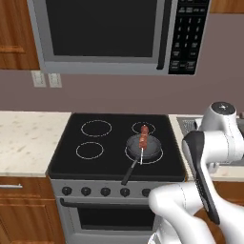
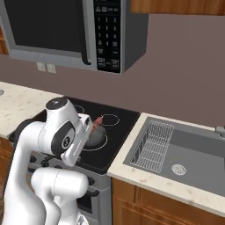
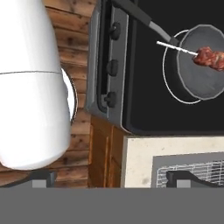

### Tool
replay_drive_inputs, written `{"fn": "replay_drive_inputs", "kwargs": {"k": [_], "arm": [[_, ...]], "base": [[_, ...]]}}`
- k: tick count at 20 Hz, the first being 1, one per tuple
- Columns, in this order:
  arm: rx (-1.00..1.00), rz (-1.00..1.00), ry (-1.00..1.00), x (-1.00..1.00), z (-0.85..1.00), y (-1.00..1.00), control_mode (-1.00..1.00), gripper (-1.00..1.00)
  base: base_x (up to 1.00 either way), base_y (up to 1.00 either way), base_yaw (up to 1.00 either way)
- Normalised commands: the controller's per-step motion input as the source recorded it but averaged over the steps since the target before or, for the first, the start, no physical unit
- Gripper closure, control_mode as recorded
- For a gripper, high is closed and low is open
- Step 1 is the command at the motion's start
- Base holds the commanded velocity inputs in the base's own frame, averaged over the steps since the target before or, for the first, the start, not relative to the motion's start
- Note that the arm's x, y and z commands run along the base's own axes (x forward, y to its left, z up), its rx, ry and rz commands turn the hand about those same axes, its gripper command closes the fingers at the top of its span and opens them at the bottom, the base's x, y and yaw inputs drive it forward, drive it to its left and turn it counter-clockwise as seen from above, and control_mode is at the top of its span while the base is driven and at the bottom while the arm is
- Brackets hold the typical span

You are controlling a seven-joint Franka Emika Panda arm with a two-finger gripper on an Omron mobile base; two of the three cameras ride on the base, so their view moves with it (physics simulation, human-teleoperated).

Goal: Place the cold items (orange and onion) from the fridge in one tupperware on the dining counter. Place the warm items (kebab skewer and hot dog) in the stove area in another tupperware.

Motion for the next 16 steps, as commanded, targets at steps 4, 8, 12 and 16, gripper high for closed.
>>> {"fn": "replay_drive_inputs", "kwargs": {"k": [4, 8, 12, 16], "arm": [[0.07, 0.0, 0.0, 0.31, 0.0, -0.2, -1.0, -1.0], [0.06, -0.08, -0.02, 0.34, 0.0, 0.1, -1.0, -1.0], [0.11, -0.07, -0.14, 0.32, 0.0, 0.37, -1.0, -1.0], [0.23, -0.31, -0.34, 0.19, 0.01, 0.22, -1.0, -1.0]], "base": [[0.0, 0.0, 0.0], [0.0, 0.0, 0.0], [0.0, 0.0, 0.0], [0.0, 0.0, 0.0]]}}
